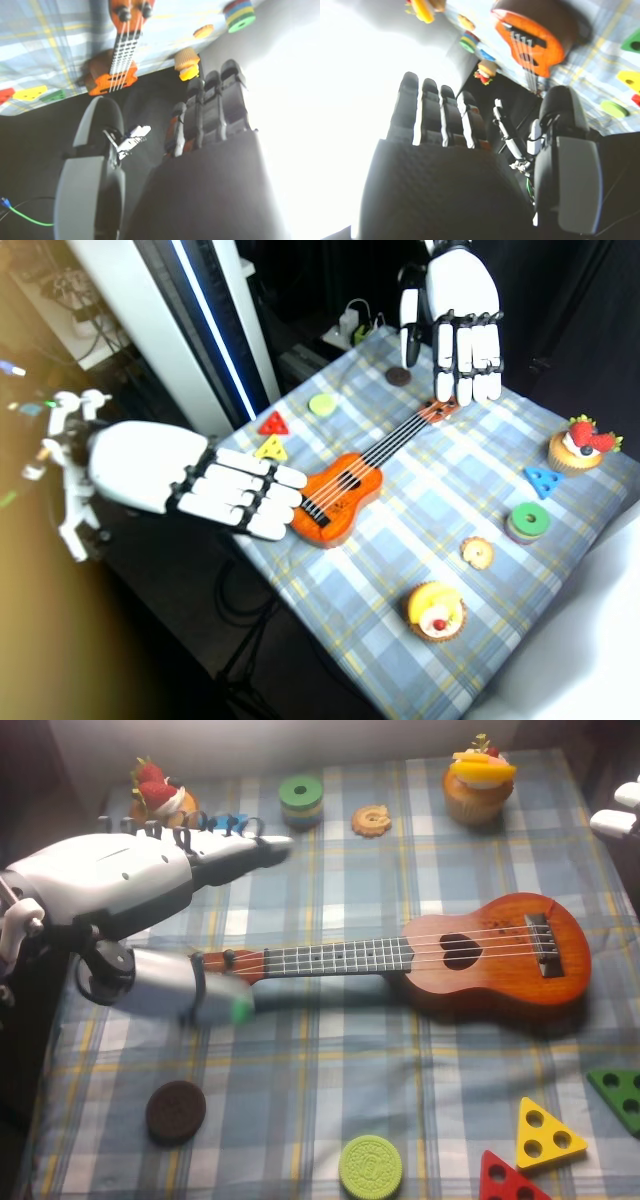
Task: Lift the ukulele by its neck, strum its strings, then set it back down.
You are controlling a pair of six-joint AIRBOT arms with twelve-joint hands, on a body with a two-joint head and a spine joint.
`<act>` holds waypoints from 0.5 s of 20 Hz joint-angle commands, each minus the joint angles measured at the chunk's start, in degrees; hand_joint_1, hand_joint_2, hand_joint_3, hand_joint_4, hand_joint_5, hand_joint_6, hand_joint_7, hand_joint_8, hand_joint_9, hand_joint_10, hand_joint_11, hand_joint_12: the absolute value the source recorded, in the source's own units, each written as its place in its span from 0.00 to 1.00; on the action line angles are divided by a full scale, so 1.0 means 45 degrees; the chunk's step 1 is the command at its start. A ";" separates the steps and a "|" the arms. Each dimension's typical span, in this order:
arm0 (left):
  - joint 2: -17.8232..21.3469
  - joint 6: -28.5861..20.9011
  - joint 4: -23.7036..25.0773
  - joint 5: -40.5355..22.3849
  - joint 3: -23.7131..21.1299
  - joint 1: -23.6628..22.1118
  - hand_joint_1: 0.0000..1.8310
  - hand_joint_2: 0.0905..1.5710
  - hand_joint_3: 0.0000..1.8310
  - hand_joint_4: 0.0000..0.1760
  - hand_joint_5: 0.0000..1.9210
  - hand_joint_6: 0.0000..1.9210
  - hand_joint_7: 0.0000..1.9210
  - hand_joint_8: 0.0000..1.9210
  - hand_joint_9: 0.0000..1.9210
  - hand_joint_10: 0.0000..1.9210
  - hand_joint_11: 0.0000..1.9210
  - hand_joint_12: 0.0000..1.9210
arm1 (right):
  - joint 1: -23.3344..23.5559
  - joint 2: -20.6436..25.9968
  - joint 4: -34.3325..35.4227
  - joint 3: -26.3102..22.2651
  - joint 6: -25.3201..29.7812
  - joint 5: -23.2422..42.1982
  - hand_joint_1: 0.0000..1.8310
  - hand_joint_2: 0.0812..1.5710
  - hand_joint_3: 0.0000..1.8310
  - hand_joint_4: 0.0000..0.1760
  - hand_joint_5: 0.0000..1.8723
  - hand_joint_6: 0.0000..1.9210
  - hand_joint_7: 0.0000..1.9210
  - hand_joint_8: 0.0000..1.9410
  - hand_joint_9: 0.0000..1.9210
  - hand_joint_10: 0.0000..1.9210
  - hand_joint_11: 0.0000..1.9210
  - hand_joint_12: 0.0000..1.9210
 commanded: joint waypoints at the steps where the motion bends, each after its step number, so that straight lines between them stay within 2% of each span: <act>1: 0.0086 -0.0044 -0.0047 -0.1272 -0.0015 -0.0043 0.40 0.55 0.01 0.26 0.01 0.00 0.00 0.00 0.00 0.00 0.00 0.00 | 0.0220 0.0078 0.0177 0.0015 -0.0081 0.1468 0.29 0.70 0.02 0.10 0.00 0.00 0.00 0.00 0.00 0.00 0.00 0.00; 3: 0.0084 -0.0044 -0.0147 -0.1275 -0.0006 0.0105 0.42 0.54 0.00 0.20 0.02 0.01 0.00 0.00 0.00 0.00 0.00 0.00 | 0.0220 0.0082 0.0177 0.0017 -0.0081 0.1465 0.30 0.70 0.01 0.22 0.00 0.00 0.00 0.00 0.00 0.00 0.00 0.00; 4: 0.0056 -0.0044 -0.0177 -0.1186 0.0014 0.0187 0.42 0.54 0.00 0.26 0.00 0.00 0.00 0.00 0.00 0.00 0.00 0.00 | 0.0220 0.0082 0.0177 0.0019 -0.0081 0.1459 0.31 0.70 0.01 0.24 0.00 0.00 0.00 0.00 0.00 0.00 0.00 0.00; 5: -0.0010 -0.0044 -0.0285 -0.1116 0.0075 0.0278 0.43 0.54 0.00 0.24 0.00 0.00 0.00 0.00 0.00 0.00 0.00 0.00 | 0.0220 0.0082 0.0177 0.0020 -0.0081 0.1459 0.32 0.70 0.01 0.20 0.00 0.00 0.00 0.00 0.00 0.00 0.00 0.00; 8: -0.0508 0.0228 -0.0808 -0.0949 0.0450 0.0667 0.49 0.55 0.01 0.20 0.02 0.00 0.02 0.01 0.02 0.01 0.00 0.00 | 0.0220 0.0081 0.0181 0.0016 -0.0081 0.1459 0.29 0.70 0.00 0.22 0.00 0.00 0.00 0.00 0.00 0.00 0.00 0.00; 10: -0.0892 0.0783 -0.1538 -0.0901 0.0742 0.0842 0.53 0.58 0.01 0.12 0.04 0.00 0.06 0.01 0.05 0.02 0.00 0.01 | 0.0219 0.0081 0.0183 0.0016 -0.0081 0.1442 0.30 0.70 0.00 0.13 0.00 0.00 0.00 0.00 0.00 0.00 0.00 0.00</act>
